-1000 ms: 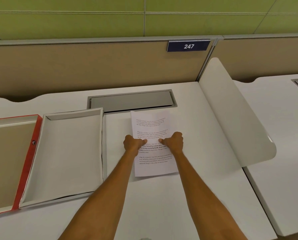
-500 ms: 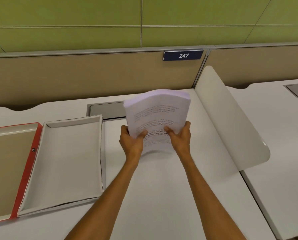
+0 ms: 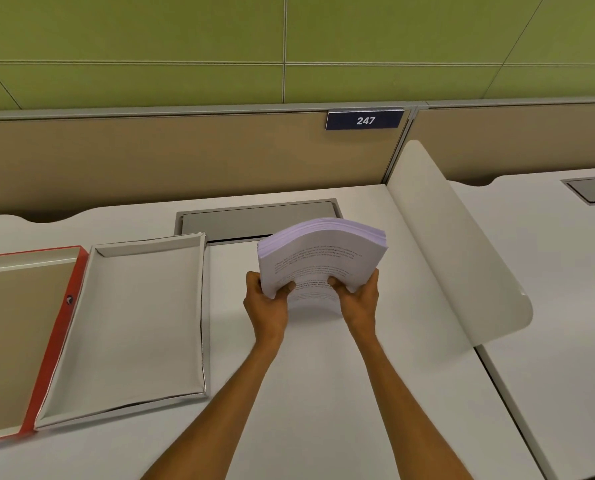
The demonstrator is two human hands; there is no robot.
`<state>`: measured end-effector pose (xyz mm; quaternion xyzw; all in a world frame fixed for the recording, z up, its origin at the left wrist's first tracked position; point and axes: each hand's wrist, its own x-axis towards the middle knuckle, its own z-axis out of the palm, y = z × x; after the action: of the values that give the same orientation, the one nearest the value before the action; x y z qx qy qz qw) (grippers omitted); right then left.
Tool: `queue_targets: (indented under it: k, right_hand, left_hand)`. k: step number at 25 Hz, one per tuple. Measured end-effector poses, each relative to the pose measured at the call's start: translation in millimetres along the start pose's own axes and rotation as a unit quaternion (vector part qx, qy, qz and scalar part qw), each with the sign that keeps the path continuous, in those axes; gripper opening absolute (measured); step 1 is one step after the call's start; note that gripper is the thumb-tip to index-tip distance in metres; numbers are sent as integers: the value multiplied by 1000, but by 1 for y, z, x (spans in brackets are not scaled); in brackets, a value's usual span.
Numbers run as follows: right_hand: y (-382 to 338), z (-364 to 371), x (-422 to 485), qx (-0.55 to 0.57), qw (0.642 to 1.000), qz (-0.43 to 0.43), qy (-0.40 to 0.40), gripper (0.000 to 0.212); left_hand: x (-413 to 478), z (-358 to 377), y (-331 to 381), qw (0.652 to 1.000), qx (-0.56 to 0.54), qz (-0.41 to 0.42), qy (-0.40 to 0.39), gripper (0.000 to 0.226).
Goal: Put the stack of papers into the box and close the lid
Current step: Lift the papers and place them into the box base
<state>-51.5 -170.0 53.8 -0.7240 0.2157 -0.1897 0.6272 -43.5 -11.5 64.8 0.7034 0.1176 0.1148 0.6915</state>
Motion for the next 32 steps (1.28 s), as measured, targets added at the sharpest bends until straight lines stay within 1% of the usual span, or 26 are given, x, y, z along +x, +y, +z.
queue_targets:
  k: [5, 8, 12, 14, 17, 22, 25, 28, 32]
  right_hand:
    - [5, -1, 1, 0, 1000, 1, 0, 69]
    - [6, -5, 0, -8, 1000, -6, -13, 68]
    - [11, -11, -1, -5, 1000, -15, -22, 80]
    - [9, -8, -1, -10, 1000, -1, -28, 80]
    - [5, 1, 0, -8, 1000, 18, -19, 76]
    - [4, 12, -1, -1, 1000, 21, 0, 73]
    - [-4, 15, -1, 0, 1000, 22, 5, 68]
    - [-18, 14, 2, -27, 999, 30, -10, 62]
    - [-43, 14, 13, -146, 987, 63, -18, 68]
  left_hand:
    - [4, -2, -4, 1000, 9, 10, -19, 68]
    - [7, -6, -6, 999, 16, -3, -38, 66]
    - [13, -14, -13, 998, 26, -20, -59, 68]
    - [14, -13, -13, 997, 24, -23, -66, 71]
    - [12, -6, -11, 998, 14, -22, -57, 71]
    - [11, -3, -13, 999, 11, -27, -35, 59]
    - [16, -4, -9, 998, 31, -40, -30, 53]
    - [23, -8, -1, 996, 65, -52, -30, 50]
    - [34, -10, 15, 988, 128, -85, -22, 50]
